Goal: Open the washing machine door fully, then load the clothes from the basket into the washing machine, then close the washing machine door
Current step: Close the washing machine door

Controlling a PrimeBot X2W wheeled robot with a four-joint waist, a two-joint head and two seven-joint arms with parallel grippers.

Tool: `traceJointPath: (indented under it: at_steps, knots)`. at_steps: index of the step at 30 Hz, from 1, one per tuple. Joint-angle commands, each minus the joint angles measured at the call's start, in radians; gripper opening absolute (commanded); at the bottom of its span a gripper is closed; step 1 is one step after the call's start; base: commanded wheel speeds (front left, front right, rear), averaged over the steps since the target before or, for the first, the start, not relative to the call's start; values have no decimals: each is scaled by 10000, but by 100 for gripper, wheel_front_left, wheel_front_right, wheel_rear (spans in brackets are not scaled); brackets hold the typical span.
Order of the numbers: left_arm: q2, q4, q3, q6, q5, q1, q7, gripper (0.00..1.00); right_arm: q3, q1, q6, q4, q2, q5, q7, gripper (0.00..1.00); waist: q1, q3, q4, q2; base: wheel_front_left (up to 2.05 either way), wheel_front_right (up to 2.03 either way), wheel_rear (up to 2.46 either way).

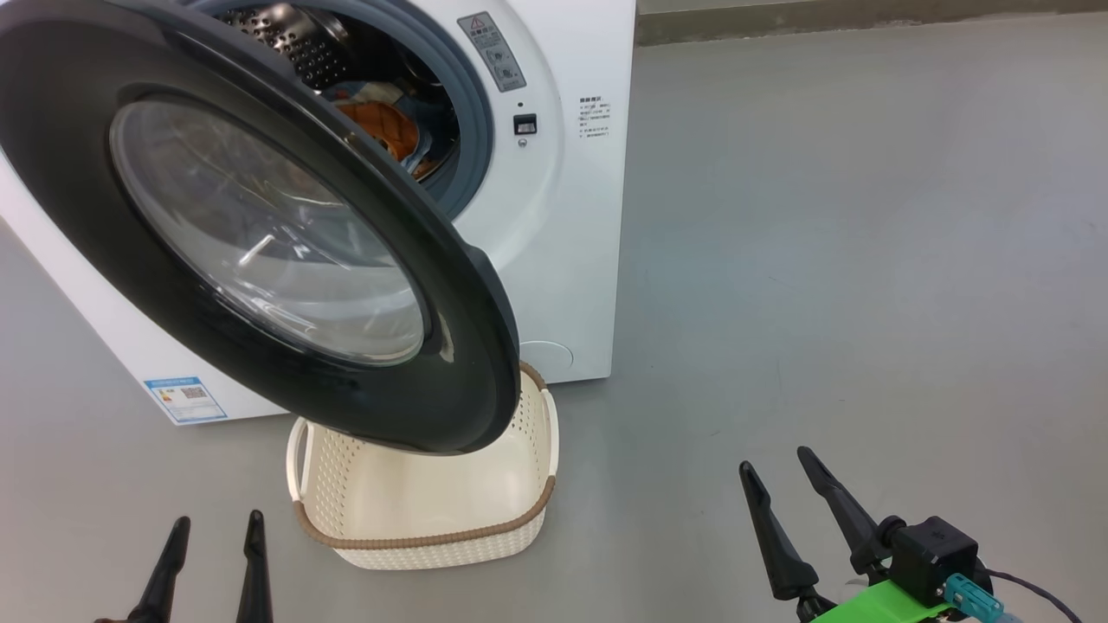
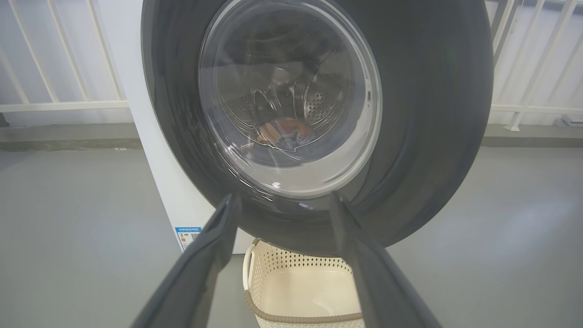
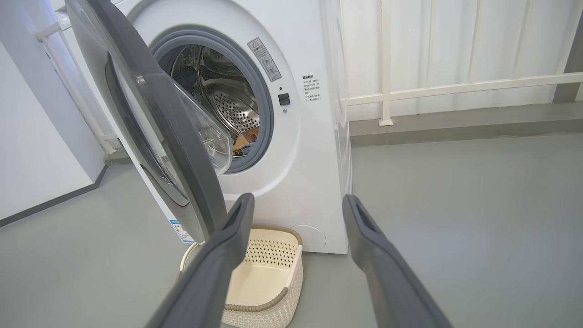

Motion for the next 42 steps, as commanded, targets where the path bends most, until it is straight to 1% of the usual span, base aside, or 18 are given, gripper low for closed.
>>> traceJointPath:
  at_steps: [1,12,31,42]
  knots:
    - [55,-112,462,62,97,-159,-64,100,181,-120,16,-304,16,-138,-48,100,0,1,-13,0,0,0,0]
    - [13,-53,630,25,53,-227,-64,100,7,-7,16,-385,16,-123,-48,100,0,13,-62,0,0,0,0]
    - [8,-10,457,-84,-88,-219,-64,100,-136,48,16,-395,16,-117,-48,100,0,2,-53,0,0,0,0]
    - [7,-29,447,-73,-136,-219,-64,100,-145,48,16,-377,16,-86,-48,100,0,-38,-38,0,0,0,0]
